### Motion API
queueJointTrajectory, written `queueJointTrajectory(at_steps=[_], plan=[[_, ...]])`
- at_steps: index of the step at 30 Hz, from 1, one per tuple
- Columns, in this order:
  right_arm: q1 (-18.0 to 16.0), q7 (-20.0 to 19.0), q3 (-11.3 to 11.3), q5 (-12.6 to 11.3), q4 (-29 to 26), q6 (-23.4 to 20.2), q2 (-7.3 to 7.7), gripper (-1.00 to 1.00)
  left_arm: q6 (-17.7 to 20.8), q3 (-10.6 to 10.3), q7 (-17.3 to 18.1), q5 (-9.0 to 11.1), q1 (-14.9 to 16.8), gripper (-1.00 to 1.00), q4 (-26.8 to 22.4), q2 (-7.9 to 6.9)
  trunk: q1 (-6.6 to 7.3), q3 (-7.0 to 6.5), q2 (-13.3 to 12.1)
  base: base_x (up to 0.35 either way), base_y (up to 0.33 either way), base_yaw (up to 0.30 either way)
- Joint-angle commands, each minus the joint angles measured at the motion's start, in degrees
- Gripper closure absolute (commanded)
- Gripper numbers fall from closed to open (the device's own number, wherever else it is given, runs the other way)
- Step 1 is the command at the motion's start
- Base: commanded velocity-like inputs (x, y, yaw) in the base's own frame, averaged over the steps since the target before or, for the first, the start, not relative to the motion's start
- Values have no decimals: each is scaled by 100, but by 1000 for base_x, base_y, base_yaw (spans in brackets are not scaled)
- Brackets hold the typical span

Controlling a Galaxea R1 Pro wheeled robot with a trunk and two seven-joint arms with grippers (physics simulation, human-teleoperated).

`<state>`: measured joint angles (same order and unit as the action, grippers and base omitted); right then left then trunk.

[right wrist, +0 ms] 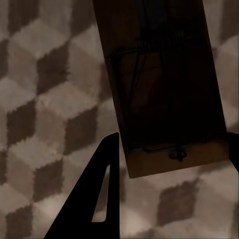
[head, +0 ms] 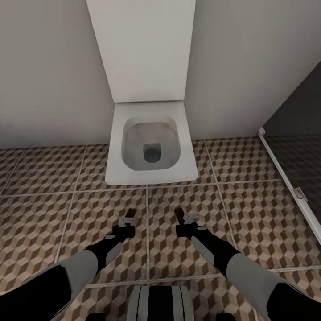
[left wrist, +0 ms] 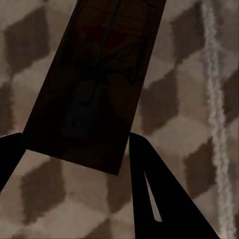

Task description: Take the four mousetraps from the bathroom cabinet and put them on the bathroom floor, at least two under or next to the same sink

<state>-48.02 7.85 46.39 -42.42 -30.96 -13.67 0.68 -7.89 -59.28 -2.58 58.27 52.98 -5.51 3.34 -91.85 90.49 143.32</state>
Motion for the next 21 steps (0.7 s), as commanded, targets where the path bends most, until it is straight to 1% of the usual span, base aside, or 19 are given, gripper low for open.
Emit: queueJointTrajectory(at_steps=[1, 10, 13, 17, 21], plan=[[-6, 59, 46, -55, -15, -13, 5, 100, -11, -49, -41, 9, 2, 100, -3, 0, 0, 3, 1, 48, 0, 0], [-6, 52, 52, -54, -8, -4, -4, 100, -11, -49, -41, 9, 2, 100, -3, 0, 0, 3, 1, 13, 0, 0], [-6, 46, 57, -55, -7, 129, -11, 100, -11, -49, -41, 9, 2, 100, -3, 4, 0, 3, 1, 0, 0, 0], [-6, 42, 58, -50, -6, 442, -14, 100, -12, -49, -41, 9, 2, 100, -3, 8, 0, 3, 1, 0, 0, 0], [-6, 44, 57, -43, -3, 541, -15, 100, -13, -49, -38, 9, 2, 100, -3, 26, 0, 3, 1, 0, 0, 0]])
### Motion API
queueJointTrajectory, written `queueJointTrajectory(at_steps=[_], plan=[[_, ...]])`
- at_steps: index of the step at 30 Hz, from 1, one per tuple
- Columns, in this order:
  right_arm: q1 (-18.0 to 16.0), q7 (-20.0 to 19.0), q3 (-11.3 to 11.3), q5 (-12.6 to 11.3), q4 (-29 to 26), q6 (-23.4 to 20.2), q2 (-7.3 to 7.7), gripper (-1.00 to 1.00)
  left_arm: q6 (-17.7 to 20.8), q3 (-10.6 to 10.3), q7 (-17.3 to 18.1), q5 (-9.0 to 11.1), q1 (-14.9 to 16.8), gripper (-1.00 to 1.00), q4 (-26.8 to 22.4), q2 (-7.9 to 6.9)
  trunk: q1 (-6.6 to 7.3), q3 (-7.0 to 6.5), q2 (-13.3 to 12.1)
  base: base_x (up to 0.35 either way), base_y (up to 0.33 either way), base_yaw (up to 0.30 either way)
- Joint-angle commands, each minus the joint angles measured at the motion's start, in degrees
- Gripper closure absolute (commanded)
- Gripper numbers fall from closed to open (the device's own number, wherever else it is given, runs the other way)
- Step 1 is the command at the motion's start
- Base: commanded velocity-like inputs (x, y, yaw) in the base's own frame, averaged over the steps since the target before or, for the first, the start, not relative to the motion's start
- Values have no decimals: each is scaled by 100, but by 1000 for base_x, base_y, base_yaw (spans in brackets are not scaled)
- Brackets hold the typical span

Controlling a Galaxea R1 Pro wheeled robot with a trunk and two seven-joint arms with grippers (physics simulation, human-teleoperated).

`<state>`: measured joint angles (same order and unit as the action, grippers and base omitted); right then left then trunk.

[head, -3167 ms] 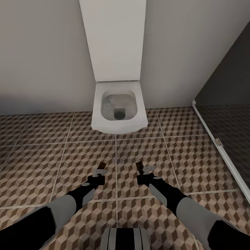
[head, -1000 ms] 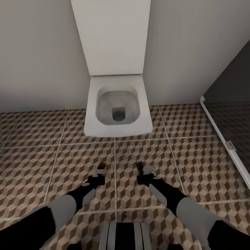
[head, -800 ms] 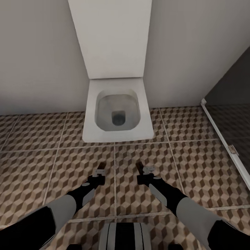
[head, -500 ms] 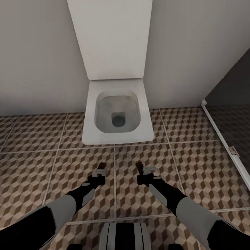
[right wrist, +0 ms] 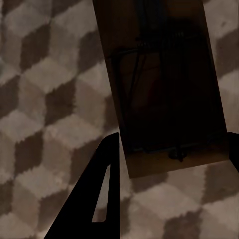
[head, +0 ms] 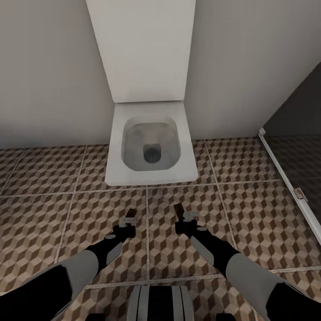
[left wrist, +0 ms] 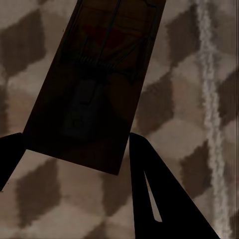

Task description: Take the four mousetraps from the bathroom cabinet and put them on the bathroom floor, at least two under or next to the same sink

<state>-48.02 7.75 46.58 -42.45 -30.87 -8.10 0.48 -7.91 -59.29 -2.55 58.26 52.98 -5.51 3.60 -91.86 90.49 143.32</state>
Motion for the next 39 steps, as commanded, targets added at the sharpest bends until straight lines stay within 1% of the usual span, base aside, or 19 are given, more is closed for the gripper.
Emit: queueJointTrajectory(at_steps=[1, 5, 9, 14, 18, 21, 27, 30, 31, 32, 34, 35, 39], plan=[[-5, 54, 38, -38, -11, -10, 5, 100, -12, -48, -40, 10, 2, 100, -3, 9, 1, 3, 1, 0, 0, 0], [-5, 53, 41, -31, -9, 13, -3, 100, -16, -48, -39, 10, 2, 100, -3, 43, 1, 3, 1, 0, 0, 0], [-5, 52, 52, -7, -7, 18, -16, 100, -17, -48, -36, 10, 2, 100, -3, 44, 1, 3, 1, 0, 0, 0], [-5, 52, 151, 260, -5, 25, -57, 100, -17, -48, -35, 10, 2, 100, -3, 45, 1, 3, 1, 0, 0, 0], [-5, 51, 173, 354, 19, 26, -94, 100, -19, -48, -35, 10, 2, 100, -3, 45, 1, 3, 1, 0, 0, 0], [-5, 51, 180, 373, 60, 26, -110, 100, -19, -48, -35, 9, 2, 100, -3, 45, 1, 3, 1, 0, 0, 0], [-5, 51, 184, 385, 147, 20, -195, 100, -20, -61, -35, 10, 2, 100, -3, 45, 1, 3, 1, 0, 0, 0], [-5, 51, 191, 388, 406, 20, -292, 100, -18, -67, -35, 10, 2, 100, -3, 45, 1, 3, 1, 0, 0, 0], [-5, 51, 192, 391, 535, 19, -370, 100, -21, -70, -35, 8, 2, 100, -3, 45, 1, 3, 1, 0, 0, 0], [-5, 51, 192, 392, 597, 19, -409, 100, -20, -69, -35, 8, 2, 100, -3, 45, 1, 3, 1, 0, 0, 0], [-5, 51, 193, 419, 781, 23, -533, 100, -21, -71, -35, 9, 2, 100, -3, 49, 1, 3, 1, 0, 0, 0], [-5, 51, 192, 454, 833, 24, -567, 100, -23, -72, -35, 8, 2, 100, -3, 51, 1, 3, 1, 0, 0, 0], [-5, 51, 187, 594, 906, 22, -612, 100, -24, -74, -35, 6, 2, 100, -4, 54, 1, 3, 1, 0, 0, 0]])
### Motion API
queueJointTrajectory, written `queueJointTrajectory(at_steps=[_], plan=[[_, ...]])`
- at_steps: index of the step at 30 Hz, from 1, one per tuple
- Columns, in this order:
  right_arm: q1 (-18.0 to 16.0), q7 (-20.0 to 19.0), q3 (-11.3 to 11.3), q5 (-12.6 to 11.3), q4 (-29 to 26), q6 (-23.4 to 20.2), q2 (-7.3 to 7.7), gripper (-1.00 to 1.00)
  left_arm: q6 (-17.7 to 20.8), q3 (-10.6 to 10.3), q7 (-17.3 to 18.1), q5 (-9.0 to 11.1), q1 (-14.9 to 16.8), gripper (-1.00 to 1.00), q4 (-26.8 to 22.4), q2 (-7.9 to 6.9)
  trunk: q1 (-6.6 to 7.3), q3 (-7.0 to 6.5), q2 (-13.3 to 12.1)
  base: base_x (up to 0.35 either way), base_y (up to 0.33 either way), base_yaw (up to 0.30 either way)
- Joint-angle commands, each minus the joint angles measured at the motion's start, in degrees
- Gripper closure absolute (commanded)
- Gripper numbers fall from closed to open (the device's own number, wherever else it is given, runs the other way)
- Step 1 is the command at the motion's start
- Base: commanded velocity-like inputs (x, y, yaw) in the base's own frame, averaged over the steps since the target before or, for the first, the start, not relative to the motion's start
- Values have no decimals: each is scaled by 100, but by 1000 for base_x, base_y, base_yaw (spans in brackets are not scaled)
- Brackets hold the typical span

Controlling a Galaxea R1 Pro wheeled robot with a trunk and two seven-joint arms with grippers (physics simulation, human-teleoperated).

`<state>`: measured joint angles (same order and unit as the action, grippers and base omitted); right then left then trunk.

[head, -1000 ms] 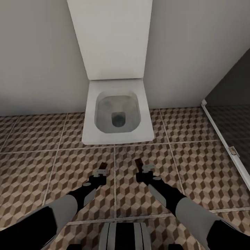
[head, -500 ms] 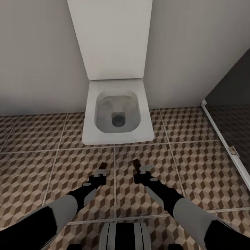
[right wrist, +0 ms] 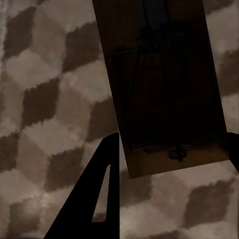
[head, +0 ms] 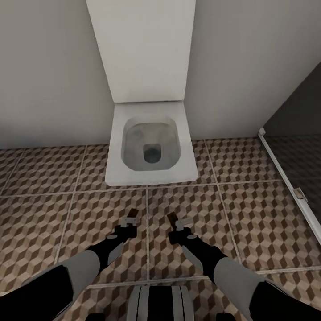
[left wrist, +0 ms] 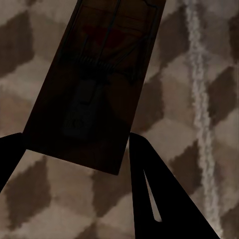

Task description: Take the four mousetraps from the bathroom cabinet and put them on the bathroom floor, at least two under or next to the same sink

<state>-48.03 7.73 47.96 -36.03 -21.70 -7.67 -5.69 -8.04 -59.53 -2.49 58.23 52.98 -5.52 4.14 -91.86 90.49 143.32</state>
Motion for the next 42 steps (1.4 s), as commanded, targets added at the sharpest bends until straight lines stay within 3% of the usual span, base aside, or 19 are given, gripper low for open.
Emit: queueJointTrajectory(at_steps=[1, 42], plan=[[-5, 50, 48, -18, 3, -22, -1, 100, -9, -49, -41, 11, 2, 100, -6, 10, 1, 3, 1, 0, 0, 0], [-5, 47, 38, 41, 25, -24, -20, 100, -10, -51, -41, 5, -156, 100, -11, 78, 1, 3, 1, 12, 0, 0]])
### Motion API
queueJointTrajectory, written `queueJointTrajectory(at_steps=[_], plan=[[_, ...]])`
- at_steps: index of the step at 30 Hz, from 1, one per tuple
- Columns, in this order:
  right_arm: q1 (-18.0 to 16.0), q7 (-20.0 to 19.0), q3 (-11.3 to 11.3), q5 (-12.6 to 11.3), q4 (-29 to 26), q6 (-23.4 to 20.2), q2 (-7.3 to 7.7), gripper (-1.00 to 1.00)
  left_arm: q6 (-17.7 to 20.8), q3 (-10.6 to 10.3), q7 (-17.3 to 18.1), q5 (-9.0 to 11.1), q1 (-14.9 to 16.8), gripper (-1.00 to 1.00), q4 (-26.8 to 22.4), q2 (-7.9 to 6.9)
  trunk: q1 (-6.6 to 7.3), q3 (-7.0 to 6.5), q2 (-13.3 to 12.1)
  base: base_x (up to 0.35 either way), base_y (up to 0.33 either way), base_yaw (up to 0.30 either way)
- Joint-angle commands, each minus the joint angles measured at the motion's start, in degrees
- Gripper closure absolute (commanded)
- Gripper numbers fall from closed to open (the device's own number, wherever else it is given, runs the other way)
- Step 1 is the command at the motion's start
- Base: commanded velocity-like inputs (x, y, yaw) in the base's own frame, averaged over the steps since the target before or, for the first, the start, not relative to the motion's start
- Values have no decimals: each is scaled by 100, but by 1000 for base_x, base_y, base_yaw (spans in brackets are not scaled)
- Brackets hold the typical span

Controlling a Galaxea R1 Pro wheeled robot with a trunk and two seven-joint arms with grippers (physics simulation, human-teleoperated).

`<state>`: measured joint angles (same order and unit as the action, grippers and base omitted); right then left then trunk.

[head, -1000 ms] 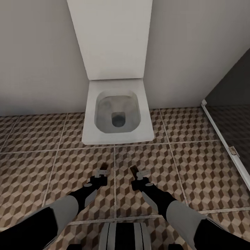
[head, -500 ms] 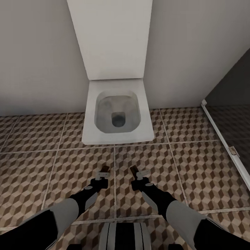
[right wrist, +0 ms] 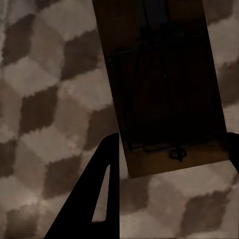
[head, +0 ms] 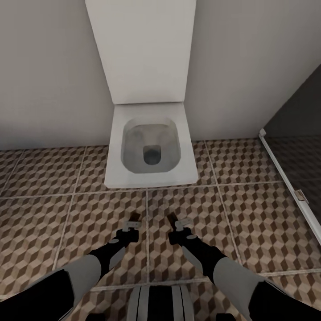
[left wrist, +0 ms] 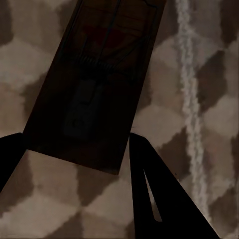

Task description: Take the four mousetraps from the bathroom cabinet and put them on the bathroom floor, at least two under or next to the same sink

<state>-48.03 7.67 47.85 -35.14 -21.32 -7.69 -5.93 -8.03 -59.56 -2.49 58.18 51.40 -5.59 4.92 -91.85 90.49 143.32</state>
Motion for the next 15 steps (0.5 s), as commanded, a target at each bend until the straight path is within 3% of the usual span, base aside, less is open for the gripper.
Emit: queueJointTrajectory(at_steps=[1, 15], plan=[[-5, 52, 49, -50, -12, -22, 4, 100, -11, -48, -41, 9, 2, 100, -3, 0, 0, 3, 1, 101, 0, 0], [-5, 57, 49, -51, -12, -22, 2, 100, -12, -53, -41, 11, 2, 100, -3, 0, 0, 3, 1, 35, 0, 0]])
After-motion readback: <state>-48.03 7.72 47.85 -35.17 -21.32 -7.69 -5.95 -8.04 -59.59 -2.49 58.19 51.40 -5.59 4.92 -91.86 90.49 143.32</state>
